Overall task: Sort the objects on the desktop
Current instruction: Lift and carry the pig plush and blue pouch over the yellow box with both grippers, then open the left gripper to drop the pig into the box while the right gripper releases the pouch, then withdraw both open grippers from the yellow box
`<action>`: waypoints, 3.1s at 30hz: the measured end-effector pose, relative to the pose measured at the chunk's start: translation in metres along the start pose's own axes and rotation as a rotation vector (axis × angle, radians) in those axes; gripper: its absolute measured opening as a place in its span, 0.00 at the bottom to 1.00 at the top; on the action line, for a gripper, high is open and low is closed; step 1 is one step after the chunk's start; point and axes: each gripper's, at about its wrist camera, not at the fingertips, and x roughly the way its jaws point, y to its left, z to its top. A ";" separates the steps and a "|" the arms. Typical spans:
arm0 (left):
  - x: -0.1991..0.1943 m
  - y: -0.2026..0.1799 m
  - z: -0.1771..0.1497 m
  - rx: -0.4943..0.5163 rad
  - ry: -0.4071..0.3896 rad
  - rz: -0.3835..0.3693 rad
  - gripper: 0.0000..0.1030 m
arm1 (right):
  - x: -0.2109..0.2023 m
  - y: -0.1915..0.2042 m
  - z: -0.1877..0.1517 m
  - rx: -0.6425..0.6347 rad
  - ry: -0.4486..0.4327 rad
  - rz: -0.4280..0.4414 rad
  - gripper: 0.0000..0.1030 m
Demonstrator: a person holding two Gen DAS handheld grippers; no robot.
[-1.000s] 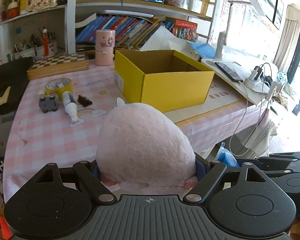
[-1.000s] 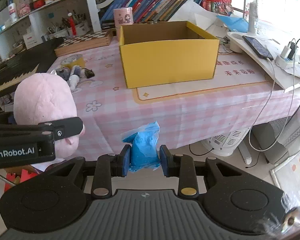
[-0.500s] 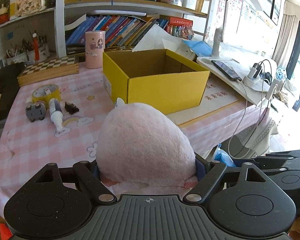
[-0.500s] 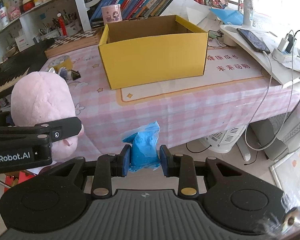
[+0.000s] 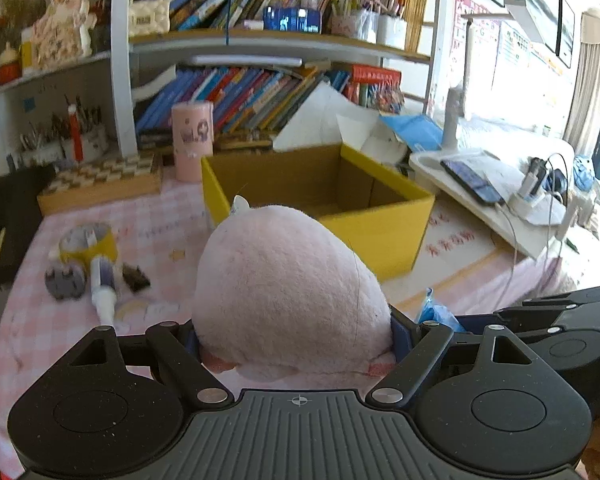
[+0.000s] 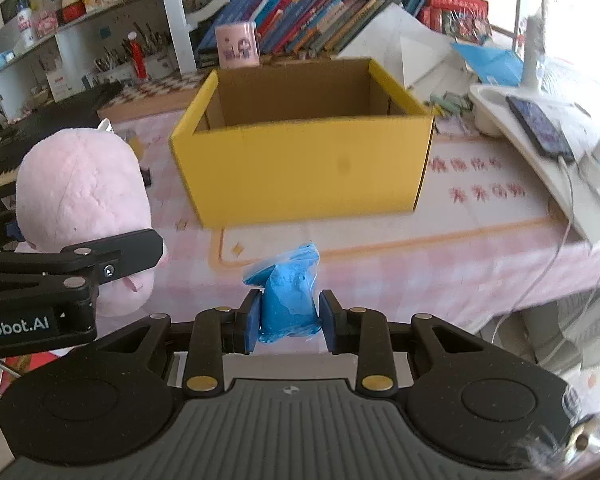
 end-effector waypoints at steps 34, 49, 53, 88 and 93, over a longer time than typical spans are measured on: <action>0.183 -0.031 0.107 0.089 0.095 0.155 0.84 | 0.087 -0.107 0.170 -0.245 -0.162 0.050 0.28; 0.192 -0.040 0.092 0.139 0.123 0.173 0.95 | 0.167 -0.089 0.183 -0.445 0.031 0.083 0.28; 0.184 -0.044 0.090 0.173 0.099 0.181 0.96 | 0.175 -0.085 0.184 -0.486 0.059 0.104 0.28; 0.042 -0.015 0.068 -0.024 -0.110 0.316 0.96 | 0.017 -0.090 0.138 -0.118 -0.362 0.057 0.79; 0.023 -0.004 0.052 -0.041 -0.111 0.315 0.96 | -0.001 -0.074 0.110 -0.061 -0.398 0.005 0.80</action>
